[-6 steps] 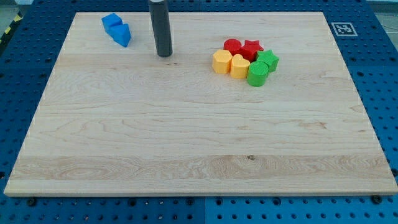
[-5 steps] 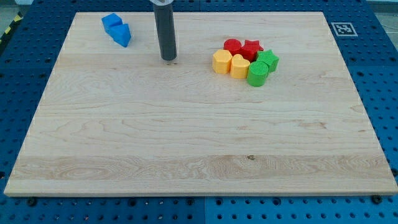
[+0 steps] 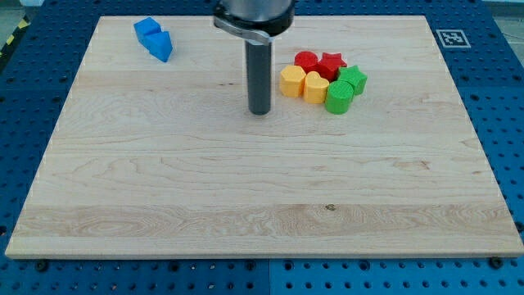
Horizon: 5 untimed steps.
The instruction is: Push the yellow hexagon to the top left of the red circle
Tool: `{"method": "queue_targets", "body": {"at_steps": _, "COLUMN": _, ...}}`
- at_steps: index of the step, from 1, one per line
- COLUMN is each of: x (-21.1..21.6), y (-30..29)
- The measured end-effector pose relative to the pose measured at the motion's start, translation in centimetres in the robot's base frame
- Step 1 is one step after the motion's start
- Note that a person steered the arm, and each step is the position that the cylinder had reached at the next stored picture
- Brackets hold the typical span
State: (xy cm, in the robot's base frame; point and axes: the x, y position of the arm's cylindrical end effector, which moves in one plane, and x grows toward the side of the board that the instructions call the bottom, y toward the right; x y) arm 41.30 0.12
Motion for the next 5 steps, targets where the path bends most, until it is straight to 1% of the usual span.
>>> {"method": "queue_targets", "body": {"at_steps": 1, "x": 0.0, "y": 3.2}}
{"method": "queue_targets", "body": {"at_steps": 2, "x": 0.0, "y": 4.8}}
{"method": "queue_targets", "body": {"at_steps": 3, "x": -1.4, "y": 4.8}}
{"method": "queue_targets", "body": {"at_steps": 5, "x": -2.6, "y": 6.5}}
